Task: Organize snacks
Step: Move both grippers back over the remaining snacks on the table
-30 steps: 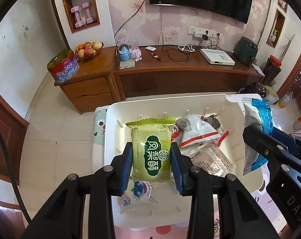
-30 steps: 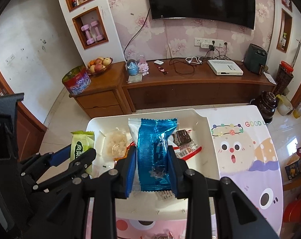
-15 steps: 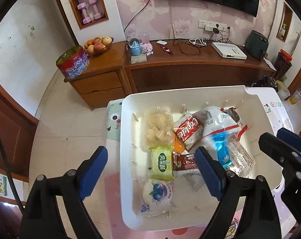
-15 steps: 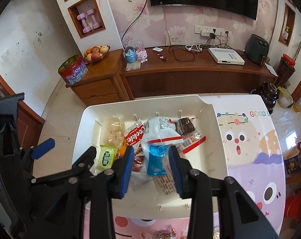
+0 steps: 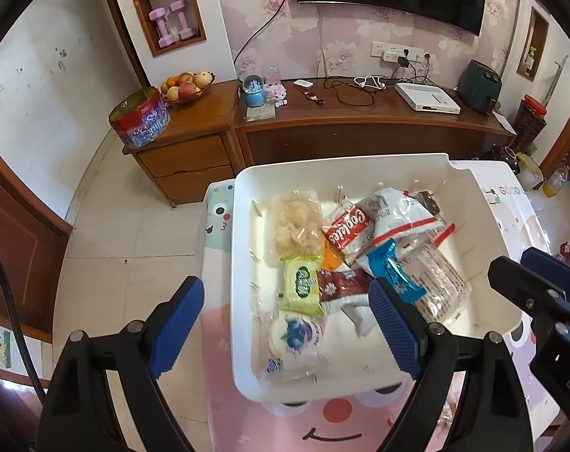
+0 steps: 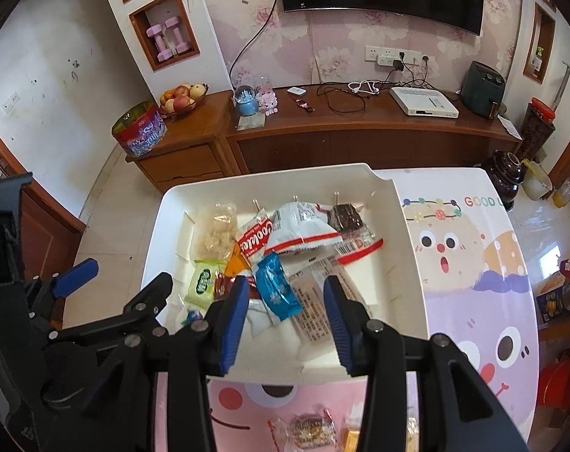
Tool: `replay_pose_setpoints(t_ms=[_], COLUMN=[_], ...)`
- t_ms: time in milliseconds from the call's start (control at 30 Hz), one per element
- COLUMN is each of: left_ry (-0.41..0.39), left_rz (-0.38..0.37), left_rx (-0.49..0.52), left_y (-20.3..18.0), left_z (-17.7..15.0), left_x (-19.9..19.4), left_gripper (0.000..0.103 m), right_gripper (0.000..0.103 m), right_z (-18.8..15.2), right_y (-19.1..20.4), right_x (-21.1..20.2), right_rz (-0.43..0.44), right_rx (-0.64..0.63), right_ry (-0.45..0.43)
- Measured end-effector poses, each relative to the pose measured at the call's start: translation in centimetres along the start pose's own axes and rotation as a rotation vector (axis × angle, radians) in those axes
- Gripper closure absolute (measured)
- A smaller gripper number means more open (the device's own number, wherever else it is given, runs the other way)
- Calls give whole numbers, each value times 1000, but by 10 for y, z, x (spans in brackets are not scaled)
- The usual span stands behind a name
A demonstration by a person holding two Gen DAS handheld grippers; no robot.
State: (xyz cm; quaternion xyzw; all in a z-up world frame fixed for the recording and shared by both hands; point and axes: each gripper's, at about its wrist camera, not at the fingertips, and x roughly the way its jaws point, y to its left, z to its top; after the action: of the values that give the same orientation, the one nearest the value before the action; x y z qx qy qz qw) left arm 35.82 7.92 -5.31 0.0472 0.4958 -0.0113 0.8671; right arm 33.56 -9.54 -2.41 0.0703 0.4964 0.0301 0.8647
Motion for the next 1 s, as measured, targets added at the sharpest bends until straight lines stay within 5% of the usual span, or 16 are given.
replay_pose_setpoints(t_ms=[467, 1000], left_ry=[9, 126], left_rz=[-66, -145], left_rx=[21, 145], left_y=[-37, -127], left_z=[-58, -166], left_x=[-50, -71], left_gripper=[15, 15], right_gripper=[61, 61], right_z=[-53, -167], right_y=[-31, -125], right_x=[-48, -97], right_rz=[28, -6], right_rx=[38, 90], right_ry=[6, 74])
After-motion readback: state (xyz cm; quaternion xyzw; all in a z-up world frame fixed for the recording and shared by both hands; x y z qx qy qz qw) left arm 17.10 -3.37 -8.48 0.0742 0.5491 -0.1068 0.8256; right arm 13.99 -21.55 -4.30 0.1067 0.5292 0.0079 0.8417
